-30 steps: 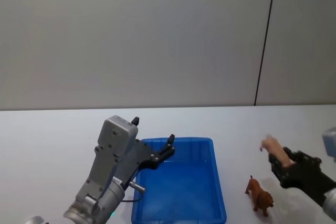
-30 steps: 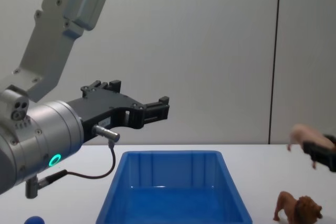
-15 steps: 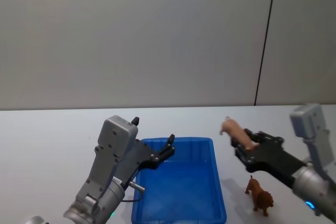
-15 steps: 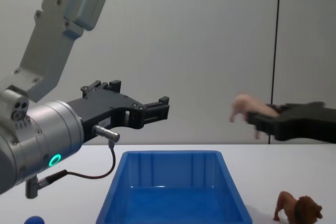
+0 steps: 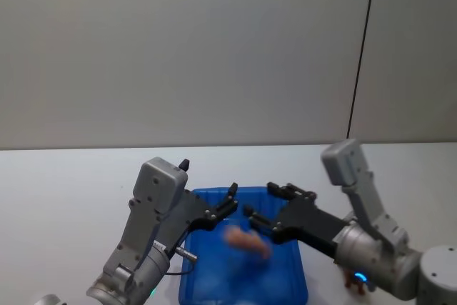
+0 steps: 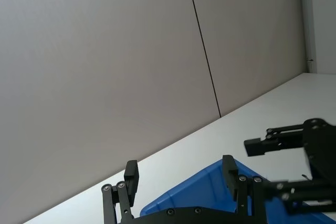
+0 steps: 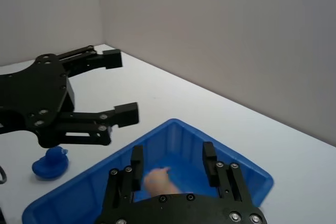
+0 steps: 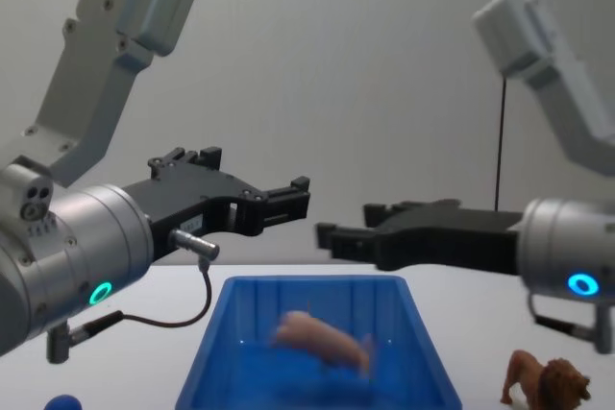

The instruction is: Pick up the two dolls from the table and place them into the box.

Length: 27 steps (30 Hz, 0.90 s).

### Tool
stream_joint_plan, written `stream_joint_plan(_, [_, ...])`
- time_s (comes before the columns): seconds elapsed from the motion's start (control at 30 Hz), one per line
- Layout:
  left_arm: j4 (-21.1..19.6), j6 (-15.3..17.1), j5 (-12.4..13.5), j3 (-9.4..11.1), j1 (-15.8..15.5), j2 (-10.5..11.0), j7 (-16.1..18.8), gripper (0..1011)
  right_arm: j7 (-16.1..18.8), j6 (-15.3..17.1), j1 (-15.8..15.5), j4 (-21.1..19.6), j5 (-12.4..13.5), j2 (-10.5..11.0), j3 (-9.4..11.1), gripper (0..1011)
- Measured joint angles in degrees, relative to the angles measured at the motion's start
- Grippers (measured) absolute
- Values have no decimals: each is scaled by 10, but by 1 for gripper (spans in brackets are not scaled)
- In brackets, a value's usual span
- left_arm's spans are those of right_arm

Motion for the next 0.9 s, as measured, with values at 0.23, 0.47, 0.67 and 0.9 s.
stream_joint_plan(0.23, [0,0,0,0,0,0,0,1001,4,1,8,17,-6,-12,-12,841])
stream_joint_plan(0.47, [0,0,0,0,0,0,0,1001,-15,-8,-2,15,-9,-5,-12,1001])
stream_joint_plan(0.67, [0,0,0,0,0,0,0,1001,-46,-16,-30,-10,-8,20,-1,1001])
stream_joint_plan(0.9, [0,0,0,0,0,0,0,1001,-71,-15,-68,-43,5,55,15,1001])
